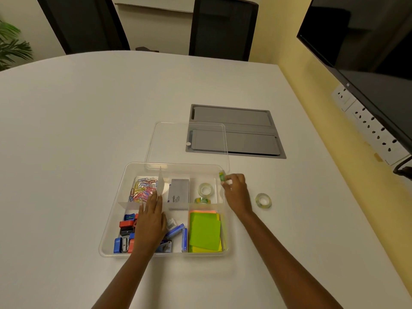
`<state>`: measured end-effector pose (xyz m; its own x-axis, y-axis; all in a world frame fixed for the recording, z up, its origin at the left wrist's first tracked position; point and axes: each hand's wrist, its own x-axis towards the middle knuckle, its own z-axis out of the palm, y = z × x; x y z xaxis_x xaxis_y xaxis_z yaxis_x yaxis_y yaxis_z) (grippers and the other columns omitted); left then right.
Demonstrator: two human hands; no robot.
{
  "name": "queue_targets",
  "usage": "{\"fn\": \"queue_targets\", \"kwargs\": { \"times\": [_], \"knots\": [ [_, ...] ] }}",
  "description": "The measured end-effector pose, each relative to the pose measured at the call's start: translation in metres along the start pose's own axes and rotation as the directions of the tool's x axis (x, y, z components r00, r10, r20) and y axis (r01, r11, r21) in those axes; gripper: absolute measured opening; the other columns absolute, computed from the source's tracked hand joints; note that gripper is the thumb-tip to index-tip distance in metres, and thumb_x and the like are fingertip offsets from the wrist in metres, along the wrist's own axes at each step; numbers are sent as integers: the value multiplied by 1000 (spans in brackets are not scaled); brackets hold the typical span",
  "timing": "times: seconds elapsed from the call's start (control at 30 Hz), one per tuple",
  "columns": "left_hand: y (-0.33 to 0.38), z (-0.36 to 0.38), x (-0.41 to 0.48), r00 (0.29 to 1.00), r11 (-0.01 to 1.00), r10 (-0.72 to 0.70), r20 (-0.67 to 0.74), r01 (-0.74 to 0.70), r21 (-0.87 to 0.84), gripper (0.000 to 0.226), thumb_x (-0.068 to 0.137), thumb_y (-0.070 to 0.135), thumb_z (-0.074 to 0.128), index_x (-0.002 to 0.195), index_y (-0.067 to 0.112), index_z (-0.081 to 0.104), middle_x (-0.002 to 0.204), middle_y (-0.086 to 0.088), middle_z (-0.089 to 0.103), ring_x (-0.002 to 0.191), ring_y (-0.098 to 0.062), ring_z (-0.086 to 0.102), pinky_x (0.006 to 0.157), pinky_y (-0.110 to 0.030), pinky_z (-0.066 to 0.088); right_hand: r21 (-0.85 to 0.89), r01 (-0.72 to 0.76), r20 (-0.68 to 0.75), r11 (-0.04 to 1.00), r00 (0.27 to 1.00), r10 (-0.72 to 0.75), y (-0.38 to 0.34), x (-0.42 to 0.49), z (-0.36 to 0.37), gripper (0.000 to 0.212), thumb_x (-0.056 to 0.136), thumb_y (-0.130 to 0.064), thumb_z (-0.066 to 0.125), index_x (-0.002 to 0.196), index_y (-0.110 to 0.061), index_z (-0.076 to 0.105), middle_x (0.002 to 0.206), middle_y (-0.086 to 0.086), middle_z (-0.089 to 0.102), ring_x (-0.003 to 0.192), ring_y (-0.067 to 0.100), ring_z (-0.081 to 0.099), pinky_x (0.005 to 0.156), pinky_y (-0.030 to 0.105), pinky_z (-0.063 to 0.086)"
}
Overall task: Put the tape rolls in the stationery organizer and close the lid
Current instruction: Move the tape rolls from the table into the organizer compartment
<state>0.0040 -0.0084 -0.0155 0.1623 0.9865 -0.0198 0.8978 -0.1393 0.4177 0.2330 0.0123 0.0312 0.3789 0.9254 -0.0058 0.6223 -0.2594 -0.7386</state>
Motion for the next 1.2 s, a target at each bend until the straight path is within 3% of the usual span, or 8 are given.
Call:
{"fn": "queue_targets", "kwargs": {
  "times": [0.2,0.37,0.57,0.73,0.83,0.93,1.07,1.2],
  "knots": [
    [0,-1,0,1000,1000,-4,-7,4,-11,51,92,11,43,139,5,26,153,-16,20,142,-32,20,118,-46,14,47,-20,99,999,995,15,-28,9,20,20,94,-7,52,111,2,57,124,20,52,111,33,56,91,34,45],
    [-1,1,-1,1000,1000,7,-23,-7,-19,50,90,7,47,137,2,30,151,-19,25,140,-35,24,116,-47,17,96,-7,37,995,999,3,-16,6,12,22,93,1,49,113,1,58,122,21,57,112,29,57,88,24,43],
    [-2,2,-1,1000,1000,7,-28,-7,-2,50,90,9,47,137,4,30,151,-17,25,141,-33,23,116,-46,16,-161,-2,-71,987,997,-9,37,0,-24,24,89,5,50,111,2,60,125,19,53,116,32,54,97,35,45],
    [-1,2,0,1000,1000,8,-30,-8,-4,50,89,8,48,136,2,32,150,-19,27,140,-35,25,116,-48,18,-429,-161,66,889,976,209,72,-10,-49,46,93,-16,55,137,-14,42,148,17,32,137,32,31,109,43,36],
    [-1,1,0,999,1000,7,-32,-8,-7,49,89,7,48,135,1,34,150,-20,28,139,-35,26,116,-49,19,-463,-136,133,876,966,220,79,-18,-53,47,92,-12,54,138,-17,41,145,16,33,130,33,38,105,40,42],
    [-2,2,-1,999,1000,11,-39,-11,-6,50,89,6,49,135,2,33,150,-19,28,139,-35,26,115,-48,19,-427,-145,84,892,976,199,78,-21,-53,37,91,-2,49,127,-13,52,133,18,43,117,35,46,94,38,48],
    [-2,2,0,999,1000,10,-33,-10,-6,50,89,7,49,135,2,34,150,-20,27,140,-35,25,115,-48,18,-235,-213,67,949,970,234,58,-19,-46,34,90,-8,55,124,-10,51,128,23,44,115,41,49,93,42,50],
    [-1,0,0,999,1000,15,-37,-16,-8,49,87,4,50,133,0,37,149,-21,29,138,-36,28,115,-49,20,-150,-26,40,988,999,32,25,-20,-31,36,85,-11,60,121,-12,54,125,19,49,112,37,50,89,41,49]
  ]
}}
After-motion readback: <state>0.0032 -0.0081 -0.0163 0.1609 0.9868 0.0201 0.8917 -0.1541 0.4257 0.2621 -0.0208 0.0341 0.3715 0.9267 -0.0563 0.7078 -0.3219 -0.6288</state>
